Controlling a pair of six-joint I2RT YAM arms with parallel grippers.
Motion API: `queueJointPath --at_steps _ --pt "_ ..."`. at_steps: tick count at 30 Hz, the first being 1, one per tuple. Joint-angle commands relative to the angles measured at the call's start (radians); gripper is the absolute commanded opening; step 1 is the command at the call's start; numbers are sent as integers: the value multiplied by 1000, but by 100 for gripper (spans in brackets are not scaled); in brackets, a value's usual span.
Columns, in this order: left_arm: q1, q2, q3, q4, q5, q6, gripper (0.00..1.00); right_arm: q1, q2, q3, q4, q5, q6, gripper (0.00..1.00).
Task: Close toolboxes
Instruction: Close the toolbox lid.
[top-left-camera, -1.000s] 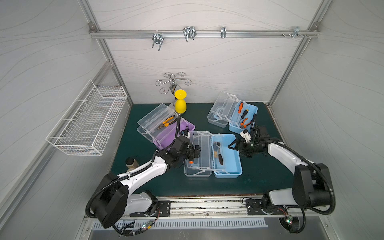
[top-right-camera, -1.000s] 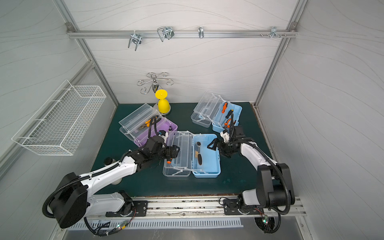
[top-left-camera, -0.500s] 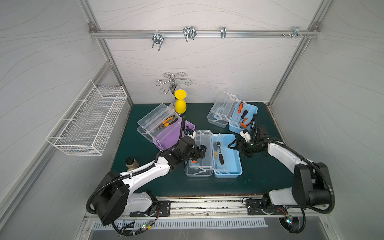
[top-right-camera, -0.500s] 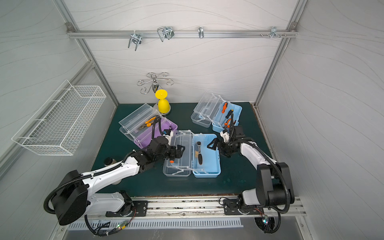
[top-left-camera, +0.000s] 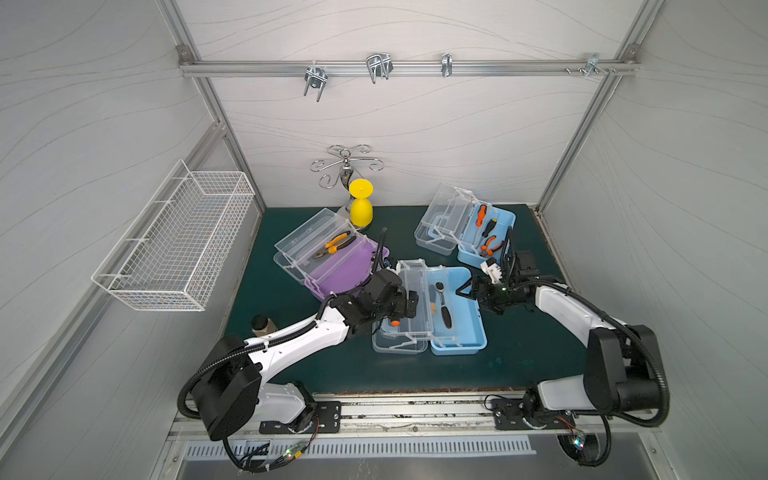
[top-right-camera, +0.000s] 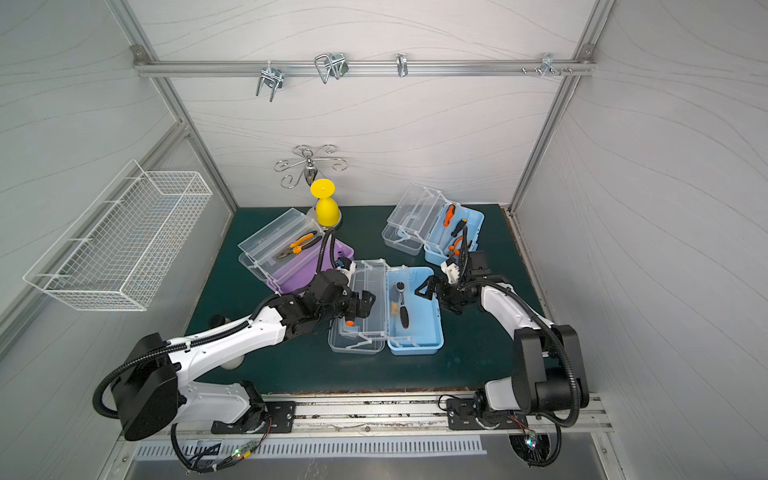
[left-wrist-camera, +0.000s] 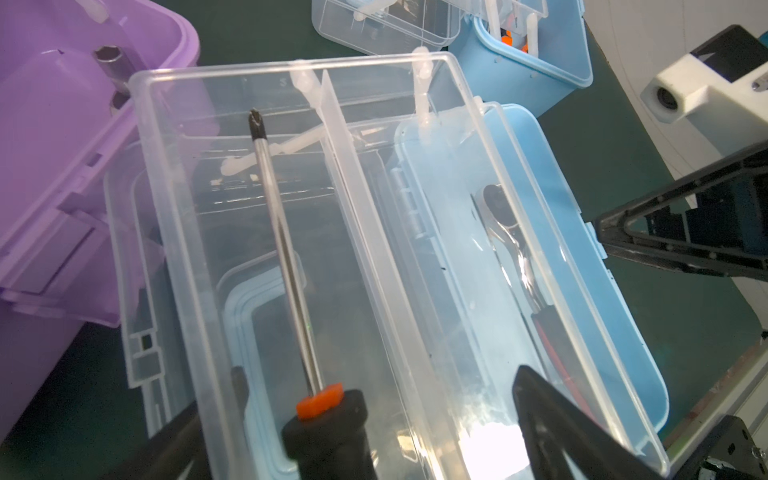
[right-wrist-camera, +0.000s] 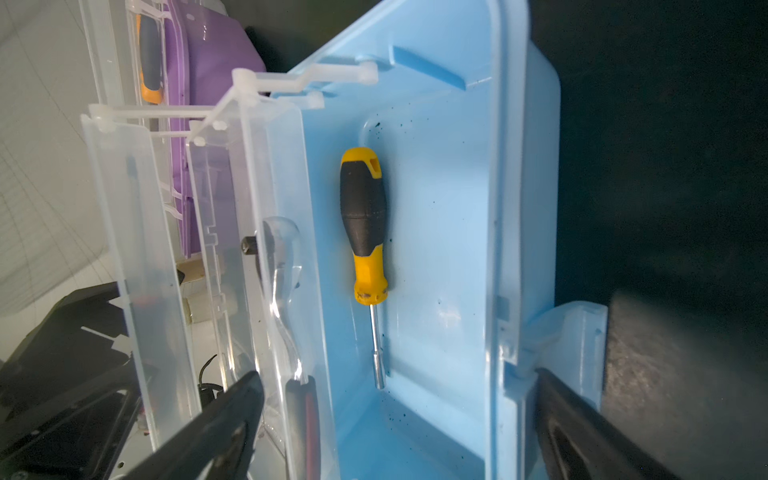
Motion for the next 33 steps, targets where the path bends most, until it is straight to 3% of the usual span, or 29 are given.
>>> queueJointPath --at_steps 1,10,27,33 --pt "-56 3 109 194 122 38 99 23 7 -17 59 -109 2 99" --pt "-60 46 136 178 124 29 99 23 3 -23 56 -95 3 99" --pt "-67 56 188 121 132 51 99 91 -6 14 -46 189 -20 99" --pt "-72 37 221 72 133 81 100 94 0 16 -53 227 -19 96"
